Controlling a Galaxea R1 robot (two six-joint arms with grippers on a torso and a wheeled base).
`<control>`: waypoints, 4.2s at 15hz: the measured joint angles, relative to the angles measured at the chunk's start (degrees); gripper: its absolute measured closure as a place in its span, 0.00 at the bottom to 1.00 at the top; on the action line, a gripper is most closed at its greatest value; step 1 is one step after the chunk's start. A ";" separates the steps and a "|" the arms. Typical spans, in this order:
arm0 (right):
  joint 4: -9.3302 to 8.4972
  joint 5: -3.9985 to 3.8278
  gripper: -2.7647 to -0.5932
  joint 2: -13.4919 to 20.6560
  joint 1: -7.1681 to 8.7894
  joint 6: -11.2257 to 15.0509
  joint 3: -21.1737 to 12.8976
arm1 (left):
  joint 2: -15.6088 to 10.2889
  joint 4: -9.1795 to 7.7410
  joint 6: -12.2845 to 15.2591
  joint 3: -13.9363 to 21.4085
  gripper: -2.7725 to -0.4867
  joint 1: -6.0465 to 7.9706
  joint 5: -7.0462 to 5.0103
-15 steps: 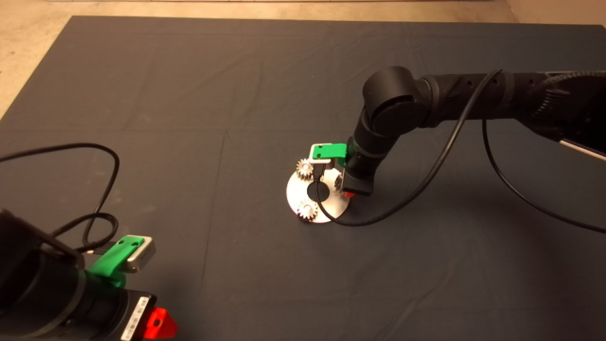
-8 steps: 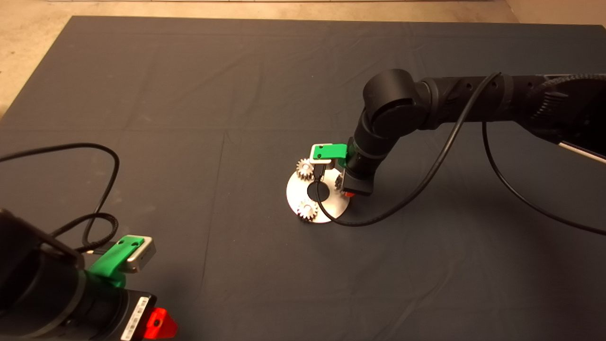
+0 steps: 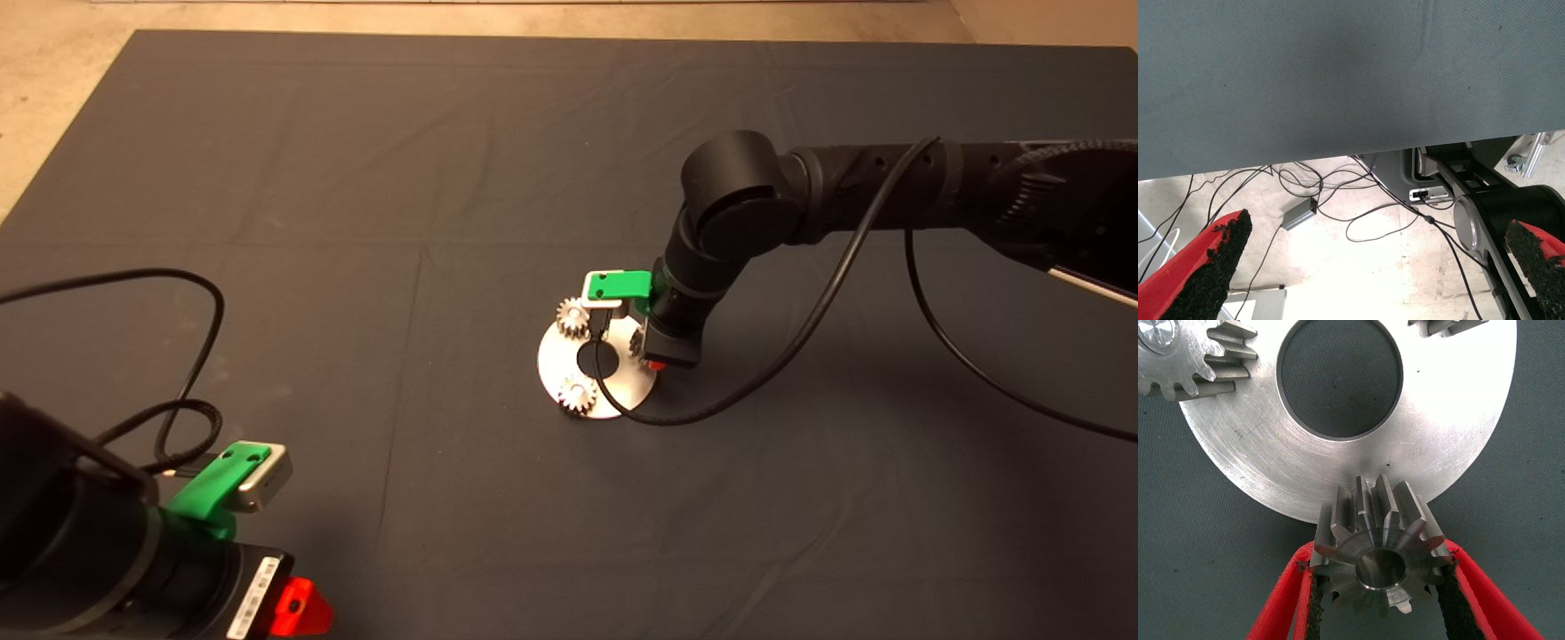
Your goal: Install three planetary gears onto the carrier pins
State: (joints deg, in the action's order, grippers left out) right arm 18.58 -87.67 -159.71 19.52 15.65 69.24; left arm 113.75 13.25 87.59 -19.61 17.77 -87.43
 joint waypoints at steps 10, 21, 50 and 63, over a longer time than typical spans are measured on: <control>0.49 -0.04 0.81 -0.02 -0.70 0.00 0.00 | -0.13 0.00 0.00 0.00 0.01 -0.48 0.01; 0.73 -0.17 0.80 -0.13 -0.83 0.00 -0.01 | -0.11 0.00 0.00 0.00 0.01 -0.80 0.00; -4.31 -0.41 0.41 26.15 5.58 14.83 -20.40 | 0.04 0.23 -2.01 0.00 0.01 -0.79 0.03; -17.68 0.61 0.14 49.01 6.04 45.73 -42.54 | 8.22 2.45 12.18 0.02 0.01 -0.80 0.00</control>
State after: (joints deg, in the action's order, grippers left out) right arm 0.90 -87.07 -110.70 25.56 61.38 26.70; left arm 121.97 15.70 99.77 -19.59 16.97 -87.43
